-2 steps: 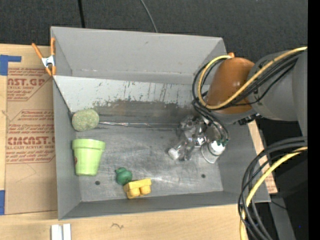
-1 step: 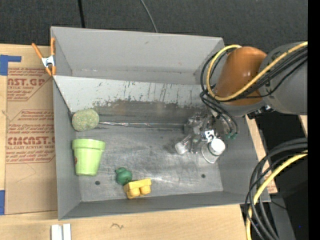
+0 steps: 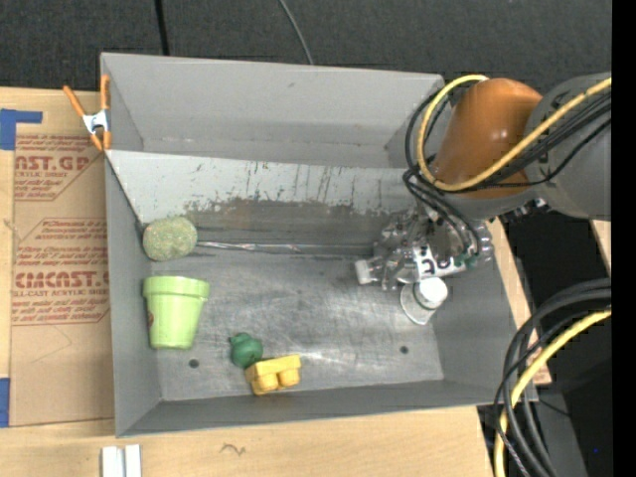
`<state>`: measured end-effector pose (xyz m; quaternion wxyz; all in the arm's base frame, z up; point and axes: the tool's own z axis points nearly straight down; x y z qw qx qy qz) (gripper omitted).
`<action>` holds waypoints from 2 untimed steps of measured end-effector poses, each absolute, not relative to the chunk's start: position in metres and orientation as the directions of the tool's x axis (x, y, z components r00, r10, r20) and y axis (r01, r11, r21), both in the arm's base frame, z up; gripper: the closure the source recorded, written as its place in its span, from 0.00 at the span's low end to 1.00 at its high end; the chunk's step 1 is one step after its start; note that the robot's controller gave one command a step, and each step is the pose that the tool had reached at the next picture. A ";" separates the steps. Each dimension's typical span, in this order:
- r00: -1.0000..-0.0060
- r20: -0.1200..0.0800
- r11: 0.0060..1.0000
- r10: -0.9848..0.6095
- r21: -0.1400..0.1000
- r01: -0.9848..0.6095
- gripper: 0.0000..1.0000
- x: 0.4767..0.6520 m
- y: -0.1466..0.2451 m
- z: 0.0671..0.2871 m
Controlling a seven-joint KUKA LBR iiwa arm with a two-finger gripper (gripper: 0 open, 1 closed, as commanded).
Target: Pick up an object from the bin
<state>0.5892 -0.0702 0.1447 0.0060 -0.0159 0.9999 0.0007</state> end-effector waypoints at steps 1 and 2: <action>-1.000 0.010 1.000 -0.017 0.004 -0.016 1.00 0.573 -0.066 0.162; -0.999 -0.001 0.999 -0.039 0.001 -0.039 1.00 0.560 -0.081 0.212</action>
Offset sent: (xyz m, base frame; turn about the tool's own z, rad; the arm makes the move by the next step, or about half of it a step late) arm -0.0339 -0.0160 0.0755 -0.0098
